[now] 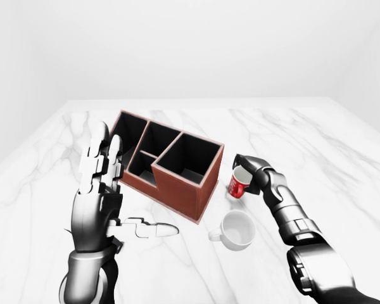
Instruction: Pick up the red mug and place it to the right of the caddy.
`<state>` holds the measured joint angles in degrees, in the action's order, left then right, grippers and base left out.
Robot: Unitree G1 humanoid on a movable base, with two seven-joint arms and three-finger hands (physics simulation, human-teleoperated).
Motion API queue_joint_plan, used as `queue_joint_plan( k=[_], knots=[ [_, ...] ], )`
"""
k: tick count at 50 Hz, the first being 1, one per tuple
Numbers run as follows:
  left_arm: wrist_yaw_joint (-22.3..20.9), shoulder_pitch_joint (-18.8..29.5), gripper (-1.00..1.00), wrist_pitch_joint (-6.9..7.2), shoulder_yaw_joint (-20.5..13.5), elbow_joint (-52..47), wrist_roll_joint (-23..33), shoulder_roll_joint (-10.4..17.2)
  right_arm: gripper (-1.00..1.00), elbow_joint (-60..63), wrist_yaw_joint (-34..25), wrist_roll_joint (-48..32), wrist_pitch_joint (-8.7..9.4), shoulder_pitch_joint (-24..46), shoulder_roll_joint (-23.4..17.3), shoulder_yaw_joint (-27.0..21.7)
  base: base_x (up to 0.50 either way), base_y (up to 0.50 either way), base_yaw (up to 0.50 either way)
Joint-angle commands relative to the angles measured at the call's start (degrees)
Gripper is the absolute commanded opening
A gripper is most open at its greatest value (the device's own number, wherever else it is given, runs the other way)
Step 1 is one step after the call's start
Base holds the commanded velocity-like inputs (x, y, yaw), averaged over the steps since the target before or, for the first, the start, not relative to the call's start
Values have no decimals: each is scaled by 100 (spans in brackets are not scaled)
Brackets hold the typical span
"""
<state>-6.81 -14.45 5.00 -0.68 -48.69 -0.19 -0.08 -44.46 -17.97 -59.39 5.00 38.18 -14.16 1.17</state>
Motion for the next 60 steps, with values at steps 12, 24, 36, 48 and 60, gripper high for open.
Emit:
queue_joint_plan(
  k=[12,24,36,48,60],
  knots=[
    [11,-14,100,0,48,-1,23,2,-100,-824,643,85,0,83,-4,56,0,0,0],
    [28,-38,100,0,90,-22,33,13,-100,-1408,1260,252,-66,328,36,71,0,0,0],
    [13,-22,100,0,47,-29,7,12,-100,-1515,1730,405,-81,494,74,110,0,0,0],
    [3,-11,100,0,26,-31,2,2,-100,-1755,1878,352,-103,477,144,178,0,0,0],
    [-6,-44,100,0,24,-61,-3,-4,-100,-2075,2080,350,-142,516,217,231,0,0,0]
  ],
)
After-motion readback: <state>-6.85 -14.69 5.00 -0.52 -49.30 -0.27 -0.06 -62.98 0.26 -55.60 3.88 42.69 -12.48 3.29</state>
